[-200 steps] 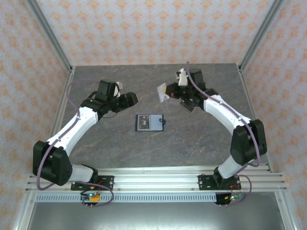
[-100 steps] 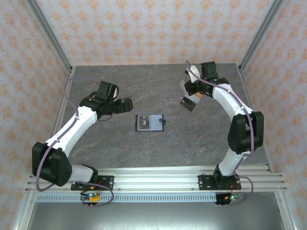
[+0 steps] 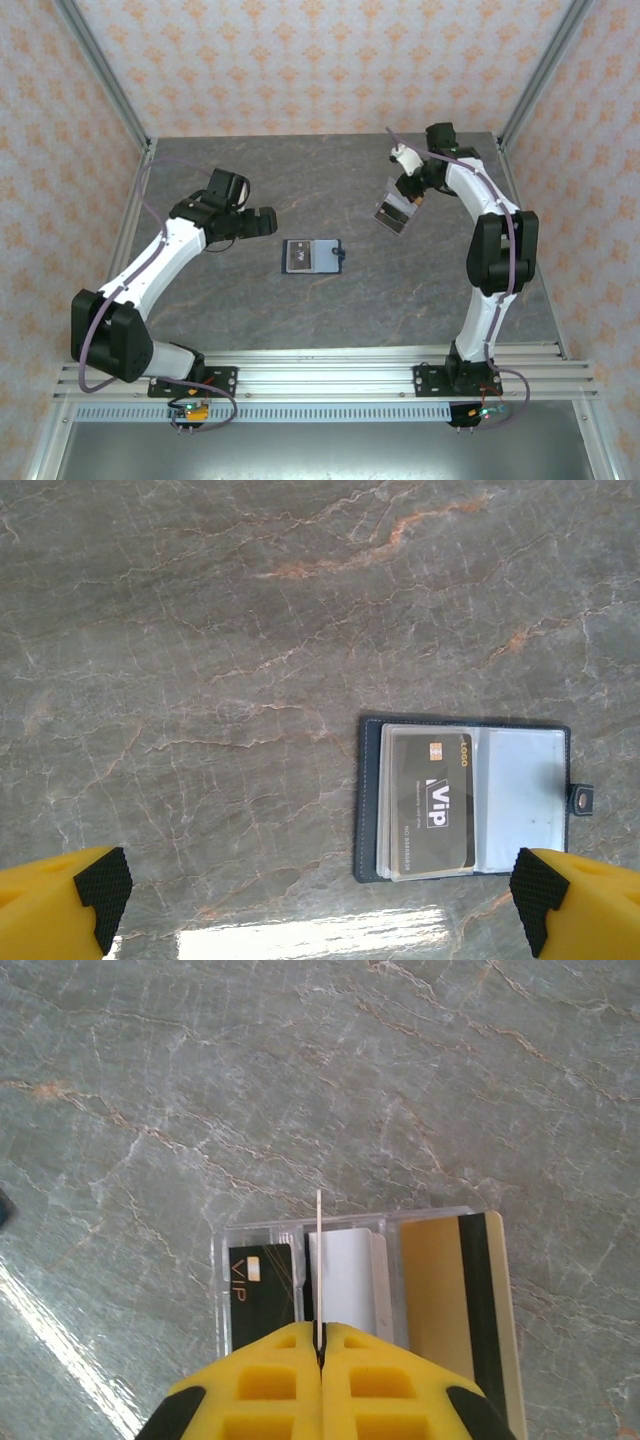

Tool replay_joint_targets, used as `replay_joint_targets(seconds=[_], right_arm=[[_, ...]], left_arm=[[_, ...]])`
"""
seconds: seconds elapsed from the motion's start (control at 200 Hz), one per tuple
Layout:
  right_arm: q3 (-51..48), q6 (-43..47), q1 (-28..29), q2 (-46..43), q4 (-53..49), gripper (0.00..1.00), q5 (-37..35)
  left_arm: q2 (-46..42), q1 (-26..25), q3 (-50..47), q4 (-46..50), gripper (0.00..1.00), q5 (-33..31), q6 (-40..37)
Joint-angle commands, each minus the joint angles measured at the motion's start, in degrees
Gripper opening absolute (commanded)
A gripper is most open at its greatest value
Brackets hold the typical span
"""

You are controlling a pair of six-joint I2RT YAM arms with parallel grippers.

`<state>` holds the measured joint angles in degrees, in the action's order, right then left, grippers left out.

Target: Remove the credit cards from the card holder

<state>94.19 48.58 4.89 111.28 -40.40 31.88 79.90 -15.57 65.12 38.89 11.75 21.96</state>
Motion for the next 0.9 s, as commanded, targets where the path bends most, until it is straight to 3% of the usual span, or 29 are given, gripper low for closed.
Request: replay_joint_targets(seconds=[0.0,0.48,0.896], right_arm=[[-0.5,3.42,-0.84,1.37,-1.9,0.0,-0.13],[1.17,5.17,-0.94,4.52,-3.28,0.0,-2.33],[-0.05,0.02,-0.96,1.82,1.09,0.3,-4.32]], left_arm=[[1.04,0.7,1.85,2.08,1.0,0.11,-1.31],[2.0,0.72,1.42,2.33,1.0,2.28,-1.4],[1.87,0.69,1.33,1.85,1.0,3.77,-1.39]])
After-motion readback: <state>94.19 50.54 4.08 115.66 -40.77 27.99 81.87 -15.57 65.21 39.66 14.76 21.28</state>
